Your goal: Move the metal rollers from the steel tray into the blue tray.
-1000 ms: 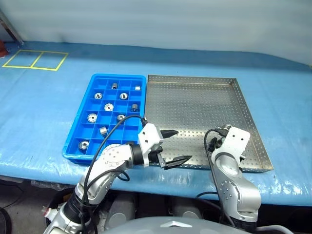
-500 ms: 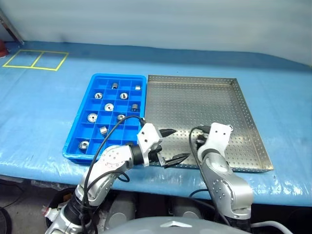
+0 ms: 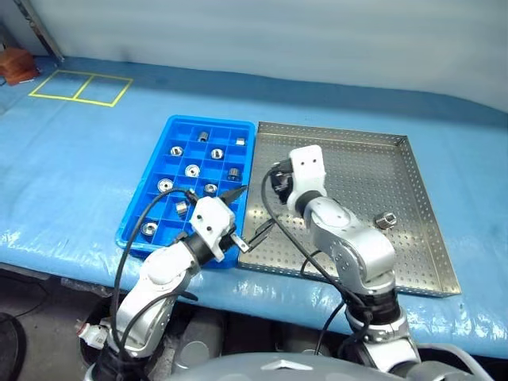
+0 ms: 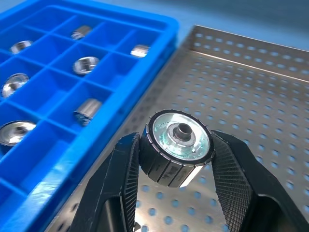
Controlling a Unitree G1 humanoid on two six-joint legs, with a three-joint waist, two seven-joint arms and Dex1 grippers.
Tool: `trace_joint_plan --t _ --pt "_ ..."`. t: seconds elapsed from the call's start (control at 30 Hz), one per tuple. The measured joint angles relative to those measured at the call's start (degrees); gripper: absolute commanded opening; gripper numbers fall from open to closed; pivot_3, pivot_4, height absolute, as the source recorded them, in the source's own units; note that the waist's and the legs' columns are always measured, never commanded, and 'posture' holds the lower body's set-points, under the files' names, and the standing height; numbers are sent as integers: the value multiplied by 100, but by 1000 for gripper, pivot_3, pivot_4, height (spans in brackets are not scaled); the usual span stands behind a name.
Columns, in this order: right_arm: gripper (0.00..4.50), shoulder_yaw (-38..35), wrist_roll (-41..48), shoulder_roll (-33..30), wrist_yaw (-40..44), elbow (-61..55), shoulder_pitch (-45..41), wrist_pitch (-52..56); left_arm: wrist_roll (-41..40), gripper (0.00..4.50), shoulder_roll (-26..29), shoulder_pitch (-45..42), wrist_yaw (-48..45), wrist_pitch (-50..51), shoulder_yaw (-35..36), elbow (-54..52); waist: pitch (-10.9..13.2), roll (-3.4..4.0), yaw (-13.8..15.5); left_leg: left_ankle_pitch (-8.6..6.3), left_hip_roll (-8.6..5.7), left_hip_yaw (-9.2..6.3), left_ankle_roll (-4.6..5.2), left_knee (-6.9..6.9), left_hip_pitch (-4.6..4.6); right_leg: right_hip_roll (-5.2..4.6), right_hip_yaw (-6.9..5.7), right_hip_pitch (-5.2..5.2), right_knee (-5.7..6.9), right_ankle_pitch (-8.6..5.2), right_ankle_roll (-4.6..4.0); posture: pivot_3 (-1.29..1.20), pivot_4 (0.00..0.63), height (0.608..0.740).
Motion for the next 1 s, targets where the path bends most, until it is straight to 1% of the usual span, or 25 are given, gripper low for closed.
trace_joint_plan --t 0.13,0.23,0.33,0.47,0.73,0.8,0.83,0.93,1.0 --pt "1848 363 13 -174 537 253 -325 114 -34 4500 225 379 -61 -39 197 -236 0 0 157 0 0 -1 -1 -4 -2 -1 -4 -5 -2 -3 -6 360 150 740" --pt "1848 595 15 -208 848 376 -383 117 -97 4500 373 604 -185 -67 293 -309 1 -1 264 0 0 -1 -1 -5 -4 -3 -5 -11 -7 -17 -29 372 150 740" --pt "1848 799 52 -223 1132 377 -407 195 -161 4500 417 754 -310 -210 410 -306 1 -1 385 -1 1 -1 -1 -4 -3 -3 -7 -20 -16 -18 -30 372 150 740" --pt "1848 1007 46 -279 1338 364 -407 321 -269 4500 447 847 -496 -447 444 -215 1 -1 497 -2 2 -3 -2 -4 -4 -6 -8 -23 -28 -17 -29 371 150 740" --pt "1848 1166 -17 -482 1444 122 -277 634 -292 4500 447 965 -838 -1059 523 489 0 -1 673 -6 3 -3 1 -12 -8 -7 -12 -20 -59 -8 -35 348 150 740" --pt "2601 1140 -17 -539 1448 -47 -200 748 -293 4500 434 956 -928 -1189 518 613 0 -1 712 -9 2 -4 3 -13 -10 -9 -12 -19 -66 -7 -35 327 150 740" --pt "2840 1112 -7 -558 1454 -144 -142 804 -294 4500 425 947 -966 -1252 518 687 -1 -2 735 -10 2 -3 5 -13 -9 -9 -12 -16 -69 -7 -35 327 150 740" --pt "3843 981 74 -538 1473 -448 -4 1008 -297 4500 375 895 -1083 -1397 484 920 -1 -2 787 -14 1 -2 8 -11 -12 -11 -12 -14 -79 -4 -30 299 150 740" --pt "4484 762 109 -395 1424 -605 143 1083 -296 4500 350 859 -1166 -1460 456 1024 -2 -4 801 -15 1 -2 9 -8 -15 -13 -11 -12 -84 -3 -27 271 150 740"
